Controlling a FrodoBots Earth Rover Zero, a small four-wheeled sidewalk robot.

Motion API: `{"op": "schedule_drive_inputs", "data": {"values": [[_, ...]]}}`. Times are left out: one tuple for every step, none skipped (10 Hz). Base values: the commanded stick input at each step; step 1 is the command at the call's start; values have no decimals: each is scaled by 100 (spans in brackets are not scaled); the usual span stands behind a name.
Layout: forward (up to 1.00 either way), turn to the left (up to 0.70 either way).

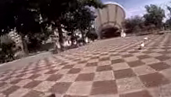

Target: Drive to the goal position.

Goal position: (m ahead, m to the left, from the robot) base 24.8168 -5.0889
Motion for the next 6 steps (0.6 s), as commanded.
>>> {"op": "schedule_drive_inputs", "data": {"values": [[70,0],[70,0],[70,0],[70,0],[70,0],[70,0]]}}
